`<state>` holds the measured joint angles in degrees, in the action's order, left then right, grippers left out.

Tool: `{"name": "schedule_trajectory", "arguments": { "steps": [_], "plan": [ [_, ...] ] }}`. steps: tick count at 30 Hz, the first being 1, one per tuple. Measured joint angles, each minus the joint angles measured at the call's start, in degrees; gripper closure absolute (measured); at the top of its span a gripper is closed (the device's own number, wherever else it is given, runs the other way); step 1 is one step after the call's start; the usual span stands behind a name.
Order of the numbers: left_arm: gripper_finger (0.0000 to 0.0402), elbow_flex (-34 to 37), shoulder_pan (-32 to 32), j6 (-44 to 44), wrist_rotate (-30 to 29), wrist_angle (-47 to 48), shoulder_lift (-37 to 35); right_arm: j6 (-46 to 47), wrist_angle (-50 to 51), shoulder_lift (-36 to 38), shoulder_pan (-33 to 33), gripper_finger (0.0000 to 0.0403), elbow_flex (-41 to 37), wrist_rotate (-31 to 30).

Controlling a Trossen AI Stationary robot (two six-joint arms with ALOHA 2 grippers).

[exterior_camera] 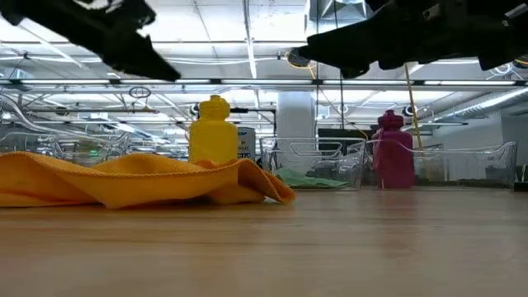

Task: Pick & Place Sports Items
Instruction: Put the yellow towel into the top left transparent bin

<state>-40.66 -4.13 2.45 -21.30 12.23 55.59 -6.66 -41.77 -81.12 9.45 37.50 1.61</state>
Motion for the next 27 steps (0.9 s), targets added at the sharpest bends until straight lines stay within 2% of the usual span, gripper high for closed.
{"name": "schedule_trajectory", "arguments": {
  "steps": [2, 8, 14, 20, 27],
  "plan": [
    [0.0174, 0.0, -4.0, -0.3, 2.1, 2.1, -0.4, 0.0, 0.0, 0.0, 0.0, 0.0268, 0.0, 0.0],
    [0.0174, 0.0, -18.8, -1.4, 13.3, 7.2, 0.4, 0.0, 0.0, 0.0, 0.0, 0.0268, 0.0, 0.0],
    [0.0174, -1.1, -29.2, 0.6, 16.8, 10.8, 3.1, 0.0, 0.0, 0.0, 0.0, 0.0268, 0.0, 0.0],
    [0.0174, -8.5, -33.5, 2.0, 17.0, 20.5, 11.6, 0.0, 0.0, 0.0, 0.0, 0.0268, 0.0, 0.0],
    [0.0174, -17.1, -34.9, 5.4, 16.9, 29.3, 24.0, -0.1, 1.3, 0.0, 0.0, 0.0268, 0.0, 0.0]
  ]
}}
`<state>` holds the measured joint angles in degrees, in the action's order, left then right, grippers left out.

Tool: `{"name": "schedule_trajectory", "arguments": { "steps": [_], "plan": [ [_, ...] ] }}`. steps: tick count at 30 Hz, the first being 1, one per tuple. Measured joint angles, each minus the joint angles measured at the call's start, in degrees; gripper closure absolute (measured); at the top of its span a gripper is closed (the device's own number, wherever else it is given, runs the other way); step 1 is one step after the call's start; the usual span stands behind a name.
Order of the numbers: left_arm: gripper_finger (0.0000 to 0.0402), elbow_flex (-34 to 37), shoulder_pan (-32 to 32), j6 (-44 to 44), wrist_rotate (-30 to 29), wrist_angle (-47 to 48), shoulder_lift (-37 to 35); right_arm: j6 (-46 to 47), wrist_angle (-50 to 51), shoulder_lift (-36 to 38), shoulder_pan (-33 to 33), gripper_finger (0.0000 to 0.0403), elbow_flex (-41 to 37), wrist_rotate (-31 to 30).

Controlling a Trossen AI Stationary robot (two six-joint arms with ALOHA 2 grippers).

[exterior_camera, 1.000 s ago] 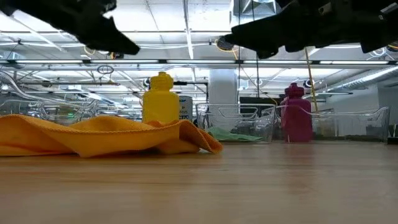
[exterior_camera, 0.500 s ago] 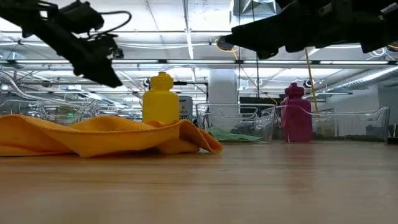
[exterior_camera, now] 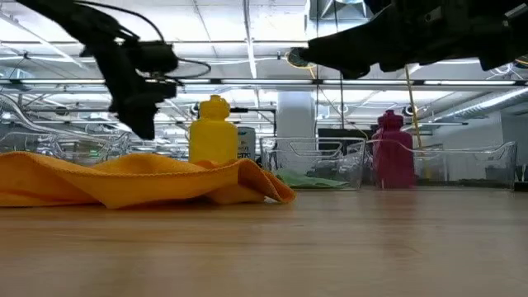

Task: Pick & Place Sports Items
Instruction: Put the yellow towel into the top left transparent bin

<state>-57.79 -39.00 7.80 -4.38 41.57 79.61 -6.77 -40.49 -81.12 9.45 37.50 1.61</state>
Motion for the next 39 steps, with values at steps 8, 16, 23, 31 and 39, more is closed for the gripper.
{"name": "schedule_trajectory", "arguments": {
  "steps": [8, 16, 23, 31, 39],
  "plan": [
    [0.0174, -4.4, 0.5, 0.7, 0.0, 4.4, 10.6, -4.5, 1.1, 0.0, 0.0, 0.0268, 0.0, 0.0],
    [0.0174, -4.4, 0.5, 0.0, 0.1, 4.6, 15.9, -4.6, 1.3, 0.0, 0.0, 0.0268, 0.0, -0.3],
    [0.0174, -4.4, 1.2, 0.3, -0.1, 3.6, 18.4, -4.5, 1.3, 0.0, 0.0, 0.0268, 0.0, -0.3],
    [0.0174, -4.4, 2.3, 0.5, -0.2, -0.9, 18.7, -4.5, 1.3, 0.0, 0.0, 0.0268, 0.0, -0.3],
    [0.0174, -4.3, 2.2, 0.8, -1.2, -1.1, 20.4, -4.4, 1.3, 0.0, 0.0, 0.0268, 0.0, -0.3]
  ]
}}
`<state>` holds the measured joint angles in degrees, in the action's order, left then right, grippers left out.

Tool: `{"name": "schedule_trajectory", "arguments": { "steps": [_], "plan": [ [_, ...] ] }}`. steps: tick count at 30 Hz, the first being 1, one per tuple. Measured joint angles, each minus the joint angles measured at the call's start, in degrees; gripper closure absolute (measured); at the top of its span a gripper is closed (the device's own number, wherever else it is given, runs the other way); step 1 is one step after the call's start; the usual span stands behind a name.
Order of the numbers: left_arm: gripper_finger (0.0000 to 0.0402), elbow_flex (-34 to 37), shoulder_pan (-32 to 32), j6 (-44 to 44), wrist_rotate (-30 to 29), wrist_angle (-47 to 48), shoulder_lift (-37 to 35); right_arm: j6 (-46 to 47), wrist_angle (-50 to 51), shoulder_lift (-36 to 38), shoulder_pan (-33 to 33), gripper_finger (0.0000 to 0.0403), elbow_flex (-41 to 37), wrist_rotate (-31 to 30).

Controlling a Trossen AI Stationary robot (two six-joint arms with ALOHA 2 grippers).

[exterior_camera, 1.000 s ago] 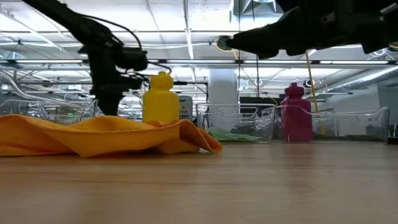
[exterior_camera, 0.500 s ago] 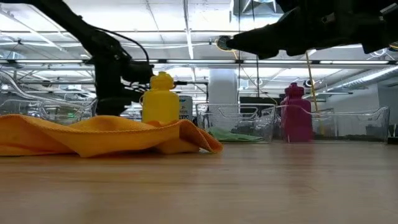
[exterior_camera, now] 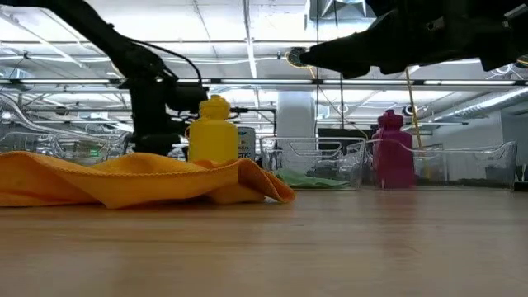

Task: Pick & Place Sports Items
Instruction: Put the yellow towel into the top left transparent bin

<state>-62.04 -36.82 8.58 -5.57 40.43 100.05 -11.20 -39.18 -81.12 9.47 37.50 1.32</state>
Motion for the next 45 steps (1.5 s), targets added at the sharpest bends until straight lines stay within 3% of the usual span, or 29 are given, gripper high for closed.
{"name": "schedule_trajectory", "arguments": {
  "steps": [19, 24, 32, 39, 45],
  "plan": [
    [0.0177, -0.1, -0.2, 0.7, -4.6, 0.1, 5.5, 0.0, 0.0, 0.0, 0.0, 0.0268, 0.0, 0.0],
    [0.0234, 0.0, -0.2, 0.8, -5.3, 0.4, 5.5, 0.0, 0.0, 0.0, 0.0, 0.0268, 0.0, 0.0],
    [0.0393, 0.1, -0.3, 1.9, -7.0, 0.5, 5.7, 0.0, 0.0, 0.0, 0.0, 0.0268, 0.0, 0.0],
    [0.0395, 0.3, -0.3, 3.2, -6.9, 1.0, 3.4, 0.0, 0.0, 0.0, 0.0, 0.0268, 0.0, 0.0],
    [0.0397, 0.3, -0.3, 3.1, -7.3, 1.9, -5.3, 0.0, 0.0, 0.0, 0.0, 0.0268, 0.0, 0.0]
  ]
}}
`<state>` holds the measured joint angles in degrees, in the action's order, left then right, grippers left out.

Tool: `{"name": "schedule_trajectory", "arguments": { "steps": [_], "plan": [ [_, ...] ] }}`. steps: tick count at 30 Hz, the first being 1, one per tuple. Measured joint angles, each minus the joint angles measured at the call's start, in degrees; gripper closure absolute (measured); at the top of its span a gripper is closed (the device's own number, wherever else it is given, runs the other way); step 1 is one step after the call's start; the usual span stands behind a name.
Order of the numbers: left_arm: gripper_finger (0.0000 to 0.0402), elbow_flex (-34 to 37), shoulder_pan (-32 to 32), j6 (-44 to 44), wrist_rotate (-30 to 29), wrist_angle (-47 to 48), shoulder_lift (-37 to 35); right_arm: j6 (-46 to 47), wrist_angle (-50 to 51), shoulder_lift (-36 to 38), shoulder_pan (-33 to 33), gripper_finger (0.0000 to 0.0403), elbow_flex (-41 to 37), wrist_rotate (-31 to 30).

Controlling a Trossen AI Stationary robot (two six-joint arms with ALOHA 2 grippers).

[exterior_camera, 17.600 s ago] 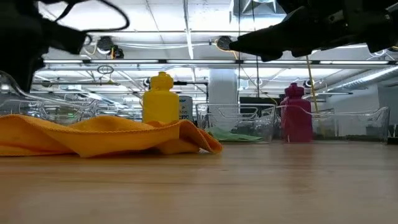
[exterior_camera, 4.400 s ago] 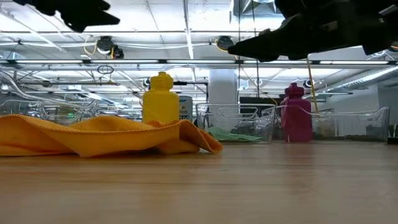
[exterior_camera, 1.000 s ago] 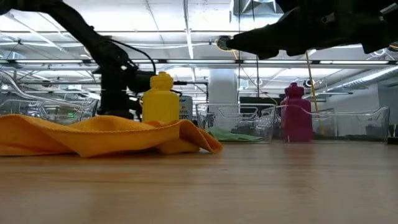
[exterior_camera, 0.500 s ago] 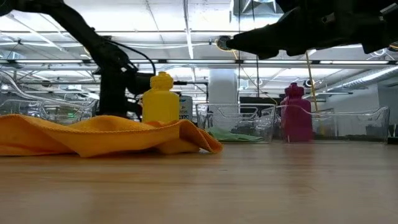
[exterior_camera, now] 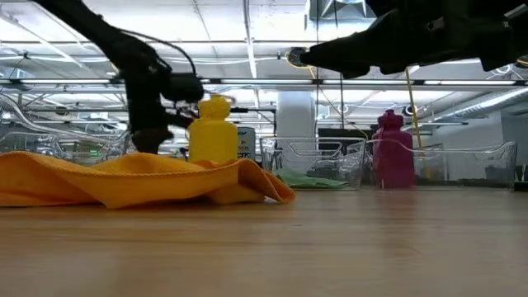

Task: Pick & Place Sports Items
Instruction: Put the yellow towel into the top left transparent bin

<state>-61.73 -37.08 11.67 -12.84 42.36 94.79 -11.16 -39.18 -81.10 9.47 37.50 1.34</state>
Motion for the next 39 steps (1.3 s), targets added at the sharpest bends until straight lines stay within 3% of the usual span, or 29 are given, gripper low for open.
{"name": "schedule_trajectory", "arguments": {
  "steps": [12, 19, 30, 39],
  "plan": [
    [0.0401, -0.1, 2.7, -1.8, -0.1, 6.2, -20.1, 0.0, 0.0, 0.0, 0.0, 0.0268, 0.0, 0.0],
    [0.0401, -0.1, 8.9, -3.6, 0.8, 7.6, -28.0, 0.0, -2.5, 0.0, 0.0, 0.0268, 0.0, 0.3],
    [0.0401, -0.2, 21.2, -7.2, 0.8, 5.2, -31.9, 0.5, -7.2, 0.0, 0.0, 0.0262, 0.0, 0.3],
    [0.0401, -0.2, 30.9, -7.7, -2.5, 0.6, -31.9, 0.7, -12.6, 0.0, 0.0, 0.0193, 0.0, -3.0]
  ]
}}
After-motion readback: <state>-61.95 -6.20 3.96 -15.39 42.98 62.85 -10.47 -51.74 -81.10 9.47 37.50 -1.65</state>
